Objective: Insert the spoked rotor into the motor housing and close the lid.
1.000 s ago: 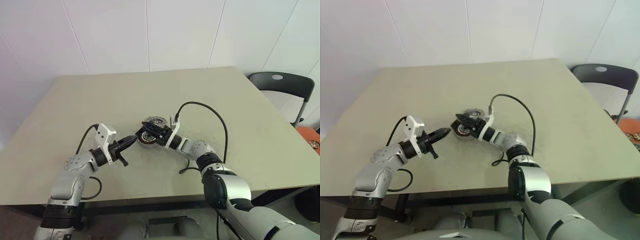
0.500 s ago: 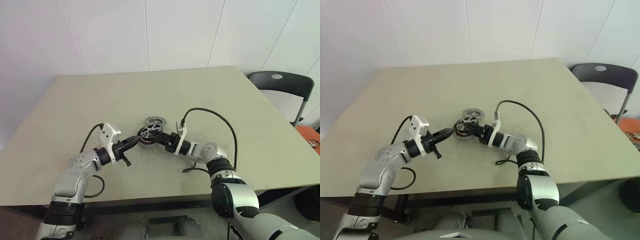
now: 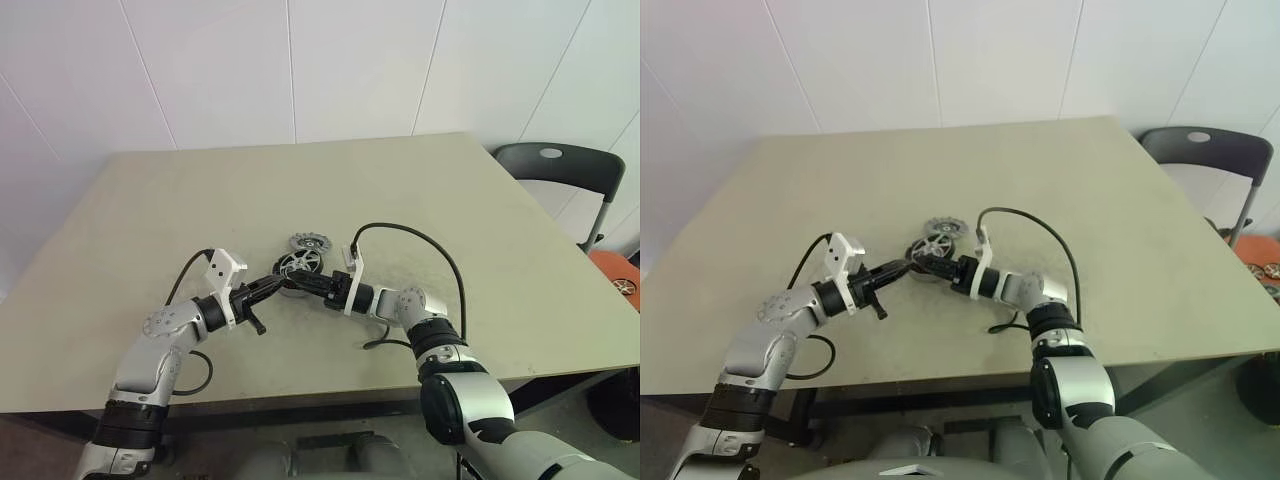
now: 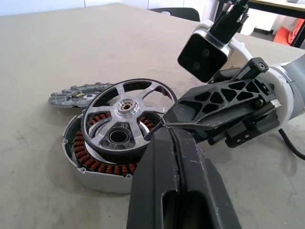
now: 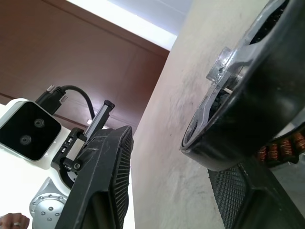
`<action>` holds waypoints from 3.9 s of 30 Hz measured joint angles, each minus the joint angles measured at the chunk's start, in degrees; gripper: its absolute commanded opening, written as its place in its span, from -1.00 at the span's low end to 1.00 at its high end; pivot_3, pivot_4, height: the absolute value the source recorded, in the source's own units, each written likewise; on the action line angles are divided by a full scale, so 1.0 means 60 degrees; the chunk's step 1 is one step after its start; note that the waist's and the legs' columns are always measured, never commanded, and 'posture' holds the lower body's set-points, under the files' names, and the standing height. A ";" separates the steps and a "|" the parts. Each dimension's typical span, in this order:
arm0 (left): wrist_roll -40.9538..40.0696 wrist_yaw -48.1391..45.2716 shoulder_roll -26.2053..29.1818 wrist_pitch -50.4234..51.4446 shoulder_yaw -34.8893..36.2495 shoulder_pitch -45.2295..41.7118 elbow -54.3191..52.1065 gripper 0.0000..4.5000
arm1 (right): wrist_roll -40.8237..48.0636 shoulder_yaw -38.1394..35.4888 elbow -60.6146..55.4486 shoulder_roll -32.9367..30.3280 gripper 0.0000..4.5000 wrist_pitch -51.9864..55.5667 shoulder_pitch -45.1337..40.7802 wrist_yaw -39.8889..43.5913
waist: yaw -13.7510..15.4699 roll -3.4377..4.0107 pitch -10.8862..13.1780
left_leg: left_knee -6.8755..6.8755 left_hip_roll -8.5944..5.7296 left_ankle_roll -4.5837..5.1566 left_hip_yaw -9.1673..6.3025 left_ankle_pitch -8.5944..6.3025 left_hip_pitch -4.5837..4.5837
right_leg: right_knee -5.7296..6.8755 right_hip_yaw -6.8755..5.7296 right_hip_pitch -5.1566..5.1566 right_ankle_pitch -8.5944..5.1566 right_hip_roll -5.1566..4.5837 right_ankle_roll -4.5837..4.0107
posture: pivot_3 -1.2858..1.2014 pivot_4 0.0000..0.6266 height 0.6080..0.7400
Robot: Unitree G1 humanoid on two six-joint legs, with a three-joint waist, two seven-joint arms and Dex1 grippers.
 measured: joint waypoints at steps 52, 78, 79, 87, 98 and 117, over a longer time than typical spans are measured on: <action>-0.0232 -0.0216 0.0751 0.0205 0.0737 0.0207 -0.0086 -1.00 | -0.0932 -0.0123 0.2546 0.0534 -0.91 -0.2927 -0.1030 0.0743 | -0.0004 0.0011 0.0007 | -0.0006 -0.0002 -0.0001 -0.0002 -0.0001 0.0010 | 0.0000 -0.0001 -0.0012 0.0007 0.0002 0.0009 | 0.03 -1.00 1.00; -0.0200 -0.0196 0.0492 0.0200 0.0526 0.0199 -0.0091 -1.00 | -0.1101 0.0494 0.0179 -0.0933 0.16 0.0068 -0.0454 0.0974 | 0.0061 0.0020 -0.0003 | -0.0005 -0.0002 0.0006 -0.0006 0.0004 -0.0034 | -0.0006 -0.0012 -0.0029 0.0009 -0.0012 0.0016 | 0.03 -1.00 1.00; -0.0197 -0.0194 0.0475 0.0197 0.0479 0.0191 -0.0088 -1.00 | -0.1054 0.0514 -0.0124 -0.1023 0.16 0.0349 -0.0344 0.0943 | 0.0056 0.0020 -0.0003 | -0.0005 -0.0001 0.0009 -0.0007 0.0005 -0.0053 | -0.0003 -0.0012 -0.0051 0.0010 -0.0011 0.0017 | 0.03 -1.00 1.00; -0.0174 -0.0182 0.0301 0.0163 0.0298 0.0117 0.0013 -1.00 | -0.0492 0.0482 -0.1634 -0.1037 0.16 0.1512 -0.0295 0.0362 | 0.0020 0.0021 -0.0002 | 0.0010 -0.0001 0.0014 -0.0004 0.0010 -0.0126 | 0.0016 -0.0011 -0.0123 0.0013 -0.0010 0.0015 | 0.03 -1.00 1.00; -0.0064 -0.0131 0.0270 0.0140 0.0293 0.0086 0.0013 -1.00 | -0.0368 0.0523 -0.1577 -0.0213 -0.80 0.1015 -0.0287 -0.0110 | 0.0019 0.0021 -0.0002 | 0.0013 -0.0002 0.0015 -0.0004 0.0011 -0.0126 | 0.0018 -0.0011 -0.0123 0.0015 -0.0008 0.0017 | 0.03 -1.00 1.00; -0.0030 -0.0208 0.0492 0.0144 0.0513 0.0124 0.0087 -1.00 | 0.0153 0.0071 -0.0164 0.0371 -0.90 -0.1164 -0.0903 0.0373 | -0.0002 0.0021 -0.0002 | 0.0015 -0.0001 0.0015 -0.0002 0.0012 -0.0119 | 0.0026 -0.0011 -0.0121 0.0017 -0.0003 0.0017 | 0.03 -1.00 1.00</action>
